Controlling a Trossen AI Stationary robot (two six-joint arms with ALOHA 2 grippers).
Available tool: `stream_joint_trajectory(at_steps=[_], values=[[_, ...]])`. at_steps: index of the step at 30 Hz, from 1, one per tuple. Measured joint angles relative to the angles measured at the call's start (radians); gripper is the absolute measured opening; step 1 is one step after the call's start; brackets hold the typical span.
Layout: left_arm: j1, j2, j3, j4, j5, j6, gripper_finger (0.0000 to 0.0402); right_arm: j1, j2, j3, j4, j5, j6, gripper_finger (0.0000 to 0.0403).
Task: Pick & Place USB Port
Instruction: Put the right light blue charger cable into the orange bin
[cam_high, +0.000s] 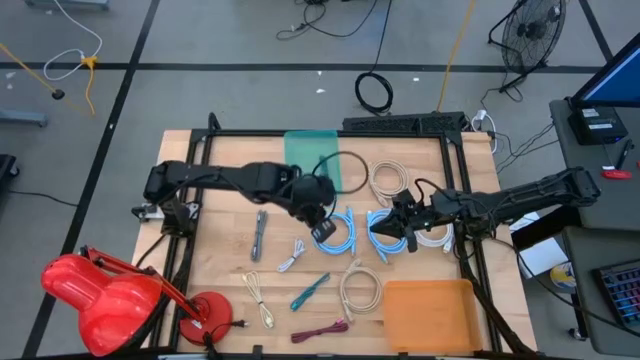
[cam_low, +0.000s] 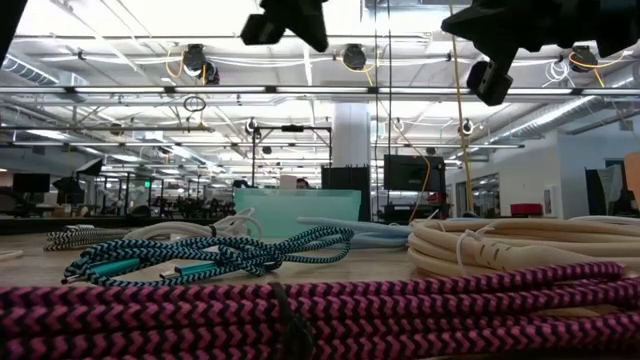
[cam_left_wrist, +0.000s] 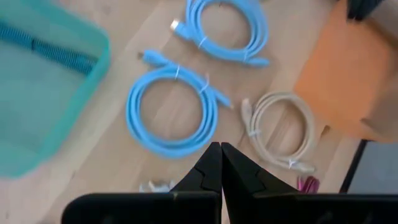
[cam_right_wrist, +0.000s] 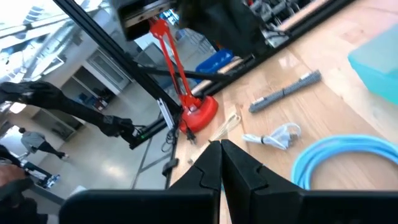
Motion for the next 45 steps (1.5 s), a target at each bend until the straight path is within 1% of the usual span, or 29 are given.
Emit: stream_joint_trajectory(at_steps=[3, 8, 14, 18, 22, 26, 29, 32, 37, 39, 42, 45], values=[[-0.035, 0.0, 0.0, -0.041, -0.026, -0.047, 0.0002, 0.0, 0.0, 0.0, 0.0, 0.0, 0.016, 0.0], [-0.085, 0.0, 0.0, -0.067, -0.075, -0.05, 0.0002, 0.0, 0.0, 0.0, -0.004, 0.011, 0.015, 0.0], [-0.132, 0.0, 0.0, -0.082, -0.084, -0.031, 0.0002, 0.0, 0.0, 0.0, -0.005, 0.086, 0.025, 0.0], [-0.171, 0.0, 0.0, -0.111, -0.126, -0.008, 0.0001, 0.0, 0.0, 0.0, -0.006, 0.096, 0.025, 0.0], [-0.203, 0.0, -0.006, -0.135, -0.186, 0.019, 0.0001, 0.003, 0.0, 0.0, -0.026, 0.14, 0.025, 0.0], [-0.217, -0.003, -0.05, -0.126, -0.191, 0.026, 0.0001, 0.015, 0.003, 0.0, -0.064, 0.187, 0.025, 0.0], [-0.229, -0.04, -0.121, -0.079, -0.172, 0.034, 0.0001, 0.027, 0.011, 0.0, -0.069, 0.199, 0.025, 0.0], [-0.239, -0.115, -0.238, 0.008, -0.154, 0.019, 0.0001, 0.036, 0.023, 0.0, -0.069, 0.219, 0.037, 0.0], [-0.236, -0.3, -0.507, 0.256, -0.131, -0.014, 0.0001, 0.039, 0.043, 0.0, -0.069, 0.221, 0.051, 0.0], [-0.23, -0.378, -0.619, 0.361, -0.131, -0.049, 0.0001, 0.039, 0.046, 0.0, -0.067, 0.221, 0.051, 0.0], [-0.21, -0.478, -0.762, 0.444, -0.124, -0.124, 0.0002, 0.037, 0.052, 0.0, -0.068, 0.222, 0.055, 0.0], [-0.191, -0.568, -0.877, 0.468, -0.168, -0.177, 0.0001, 0.037, 0.055, 0.0, -0.057, 0.248, 0.067, 0.0]])
